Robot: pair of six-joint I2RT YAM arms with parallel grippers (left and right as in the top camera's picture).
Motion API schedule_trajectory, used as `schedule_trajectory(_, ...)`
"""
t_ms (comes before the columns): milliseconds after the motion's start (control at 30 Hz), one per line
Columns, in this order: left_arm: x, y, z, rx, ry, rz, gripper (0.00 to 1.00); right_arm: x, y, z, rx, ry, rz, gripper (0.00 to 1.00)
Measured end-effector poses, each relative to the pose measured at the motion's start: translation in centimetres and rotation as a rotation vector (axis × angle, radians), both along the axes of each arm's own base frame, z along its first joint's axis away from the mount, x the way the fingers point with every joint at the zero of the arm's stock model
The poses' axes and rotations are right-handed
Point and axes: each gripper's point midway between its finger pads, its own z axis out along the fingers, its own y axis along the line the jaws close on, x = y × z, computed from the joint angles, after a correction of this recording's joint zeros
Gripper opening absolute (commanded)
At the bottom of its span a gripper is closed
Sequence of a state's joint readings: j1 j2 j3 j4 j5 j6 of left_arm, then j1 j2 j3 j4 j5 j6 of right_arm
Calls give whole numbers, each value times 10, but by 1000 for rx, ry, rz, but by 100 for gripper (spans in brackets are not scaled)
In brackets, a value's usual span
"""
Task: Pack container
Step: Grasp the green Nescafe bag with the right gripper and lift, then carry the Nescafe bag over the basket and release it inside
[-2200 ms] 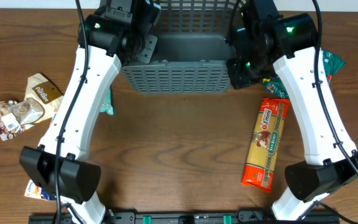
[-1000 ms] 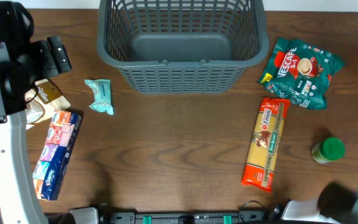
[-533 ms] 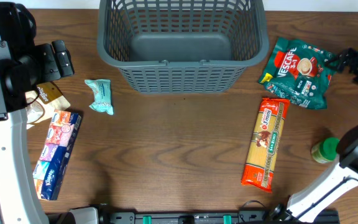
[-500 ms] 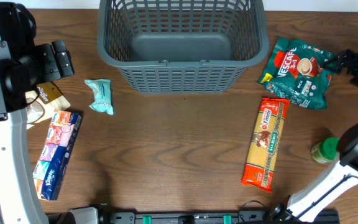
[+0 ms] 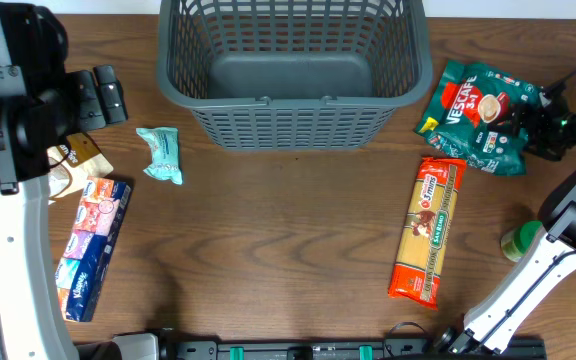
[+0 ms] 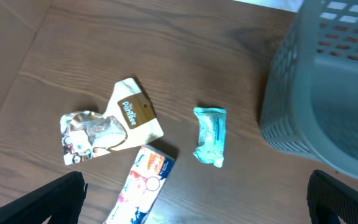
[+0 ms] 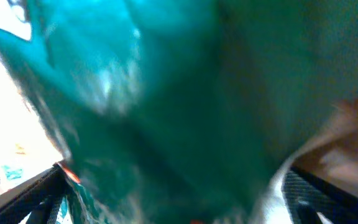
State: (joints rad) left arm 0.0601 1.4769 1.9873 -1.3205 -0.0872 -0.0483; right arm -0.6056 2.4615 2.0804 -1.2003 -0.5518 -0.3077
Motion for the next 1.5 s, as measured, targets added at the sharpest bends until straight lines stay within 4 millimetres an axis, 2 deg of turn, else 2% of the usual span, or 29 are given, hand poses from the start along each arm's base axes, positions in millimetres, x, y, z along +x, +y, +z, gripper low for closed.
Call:
schedule_trajectory(67, 1, -4, 0, -2, 1, -13, 98, 5, 1, 0, 0, -20, 5, 99)
schedule_trajectory(100, 1, -6, 0, -2, 0, -19, 99, 8, 2, 0, -1, -32, 10, 96)
schedule_trajectory(133, 1, -8, 0, -2, 0, -24, 99, 11, 3, 0, -4, -41, 16, 90)
schedule_trajectory(200, 1, -11, 0, -2, 0, -33, 99, 17, 9, -3, -1, -59, 36, 70)
schedule_trajectory(367, 2, -17, 0, -2, 0, -50, 99, 33, 34, -1, 65, -104, 70, 1)
schedule_trajectory(600, 2, -17, 0, -2, 1, -51, 99, 39, 66, 0, 100, -86, 119, 1)
schedule_trajectory(700, 2, -17, 0, -2, 1, -51, 99, 35, 71, 0, 110, -65, 124, 1)
schedule_trajectory(867, 0, -17, -1, -2, 8, -51, 99, 27, 68, 10, 50, -20, 119, 1)
schedule_trajectory(933, 0, -17, -1, -2, 8, -51, 98, 24, 61, 21, -21, -4, 98, 1)
schedule_trajectory(967, 0, -17, -1, -2, 8, -52, 99, 23, 56, 30, -66, -2, 83, 1)
schedule_trajectory(1033, 0, -17, -1, -2, 8, -51, 99, 24, 43, 61, -168, -32, 36, 1)
schedule_trajectory(1133, 0, -17, -2, -2, 10, -52, 99, 24, 26, 126, -310, -132, -42, 1)
schedule_trajectory(1233, -1, -17, -3, -1, 18, -52, 99, 13, 23, 213, -411, -296, -109, 1)
schedule_trajectory(1267, -2, -17, -3, -1, 21, -53, 99, 6, 27, 245, -440, -362, -121, 1)
schedule_trajectory(1367, -3, -17, -4, 0, 26, -54, 99, -11, 50, 315, -500, -526, -124, 1)
schedule_trajectory(1500, -4, -17, -5, 0, 32, -54, 99, -23, 110, 391, -535, -772, -22, 1)
